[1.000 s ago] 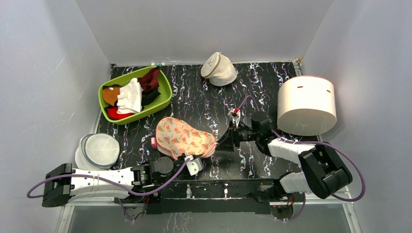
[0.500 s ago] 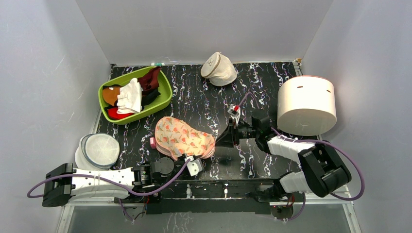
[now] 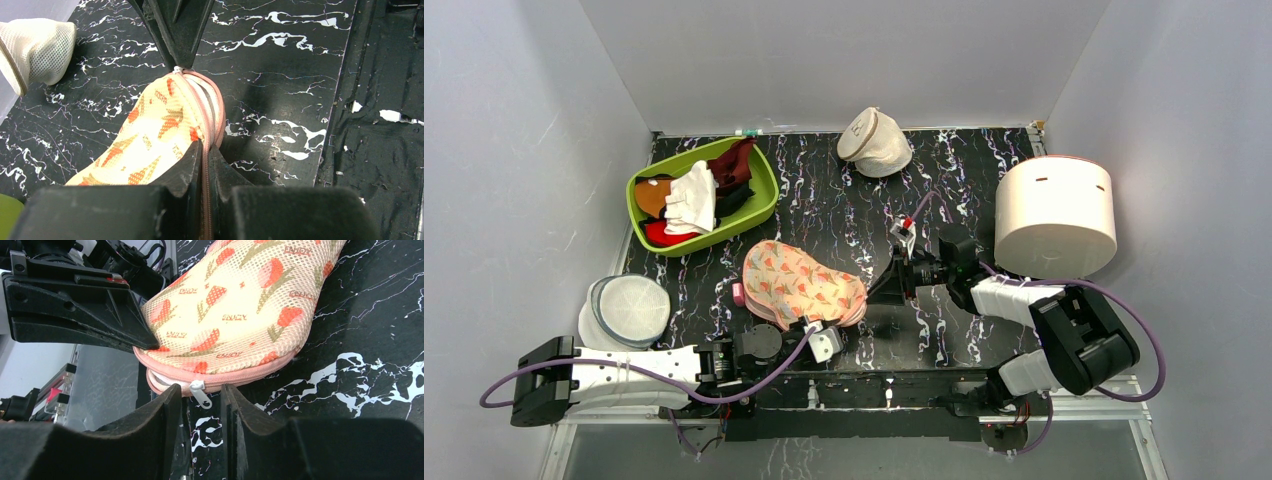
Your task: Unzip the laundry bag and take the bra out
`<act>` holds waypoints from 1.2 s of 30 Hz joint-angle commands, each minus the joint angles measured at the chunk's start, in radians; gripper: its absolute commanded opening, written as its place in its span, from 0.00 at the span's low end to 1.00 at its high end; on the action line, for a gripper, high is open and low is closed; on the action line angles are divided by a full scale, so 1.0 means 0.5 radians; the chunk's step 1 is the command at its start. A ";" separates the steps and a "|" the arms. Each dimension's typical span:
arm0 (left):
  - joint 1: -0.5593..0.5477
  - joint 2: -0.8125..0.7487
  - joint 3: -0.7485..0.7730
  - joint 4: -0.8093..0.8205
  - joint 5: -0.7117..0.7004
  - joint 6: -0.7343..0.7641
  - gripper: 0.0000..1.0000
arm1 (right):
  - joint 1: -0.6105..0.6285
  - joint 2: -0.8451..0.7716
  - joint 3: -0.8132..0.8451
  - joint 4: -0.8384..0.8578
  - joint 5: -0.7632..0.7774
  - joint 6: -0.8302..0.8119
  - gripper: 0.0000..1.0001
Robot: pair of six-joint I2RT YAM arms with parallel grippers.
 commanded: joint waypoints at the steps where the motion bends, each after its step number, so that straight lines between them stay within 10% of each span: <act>1: 0.006 -0.037 -0.008 0.079 -0.015 0.017 0.00 | -0.004 0.020 0.031 0.177 -0.081 0.048 0.34; 17: 0.006 -0.050 0.005 0.060 -0.020 0.019 0.00 | -0.005 0.015 0.058 0.113 -0.062 -0.002 0.01; 36: 0.005 -0.143 0.095 0.014 0.122 0.063 0.00 | 0.101 0.169 0.092 0.371 0.499 -0.242 0.00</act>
